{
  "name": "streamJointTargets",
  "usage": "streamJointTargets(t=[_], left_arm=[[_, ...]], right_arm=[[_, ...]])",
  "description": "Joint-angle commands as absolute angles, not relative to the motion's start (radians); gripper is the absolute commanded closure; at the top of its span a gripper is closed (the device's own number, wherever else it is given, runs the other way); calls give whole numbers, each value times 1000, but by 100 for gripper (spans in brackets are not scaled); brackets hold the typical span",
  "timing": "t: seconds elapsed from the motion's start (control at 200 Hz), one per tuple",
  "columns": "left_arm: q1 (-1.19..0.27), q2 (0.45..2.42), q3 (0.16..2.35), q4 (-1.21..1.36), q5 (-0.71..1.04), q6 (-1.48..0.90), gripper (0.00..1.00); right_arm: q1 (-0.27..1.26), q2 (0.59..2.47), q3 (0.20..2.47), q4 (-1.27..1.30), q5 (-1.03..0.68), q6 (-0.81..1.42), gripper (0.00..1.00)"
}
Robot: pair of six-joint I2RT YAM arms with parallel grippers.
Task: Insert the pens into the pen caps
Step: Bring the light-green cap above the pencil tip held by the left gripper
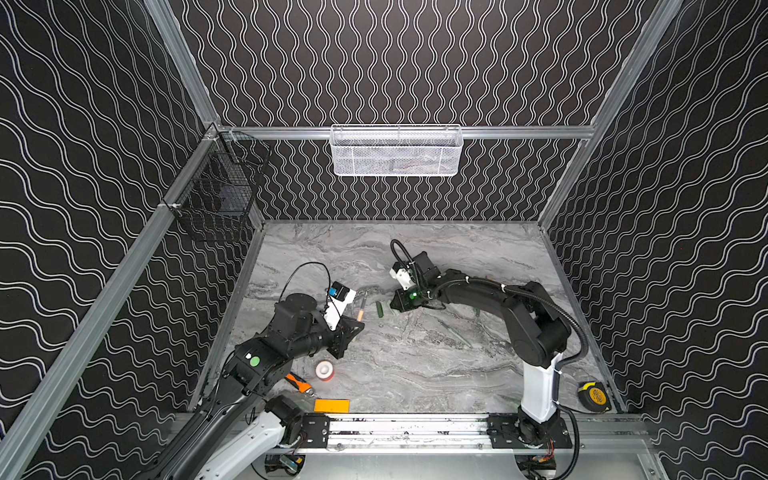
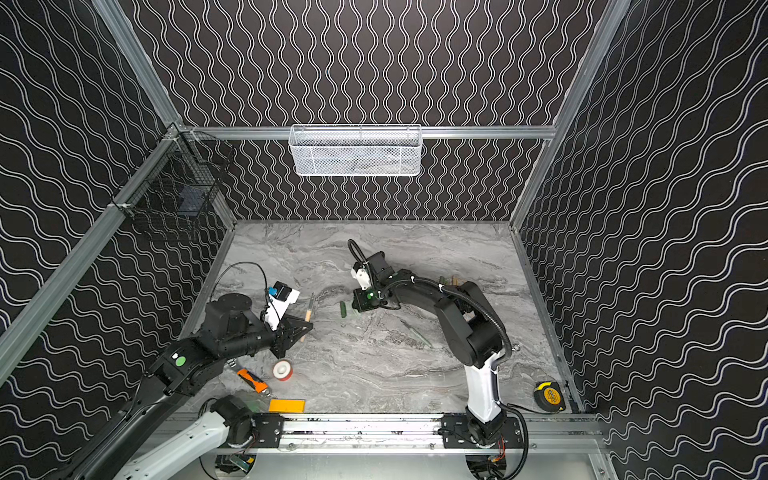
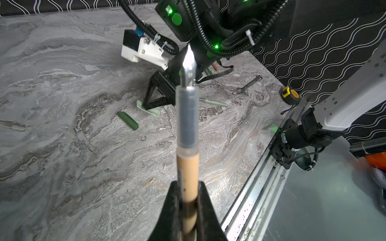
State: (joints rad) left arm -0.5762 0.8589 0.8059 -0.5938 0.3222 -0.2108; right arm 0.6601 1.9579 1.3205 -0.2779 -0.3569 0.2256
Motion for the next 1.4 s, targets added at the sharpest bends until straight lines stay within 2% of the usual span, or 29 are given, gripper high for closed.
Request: streamJointTargets(t=[0.0,0.165,0.34,0.616,0.916,1.396], left_arm=[[-576,872,784,-476,376,-276,100],[-600,917,740,-343,419,-355,100],[-709,973,675,-168,397,-406,100],[-779,1045,620,-54,438,-373,100],[-787,1055,616,-50,441,-371,100],[-788,977,610,-52,405,-360,100]], right_arm=[[650,1879,1281,-218,-365,264,88],[623,1692,1141,-53,-431,332,87],[622,1506,965,180,-453,456,87],[666,1295,755,536,-385,629,86],[738,1194,729,600,-324,601,86],[812,1181,752,588,-321,557,86]])
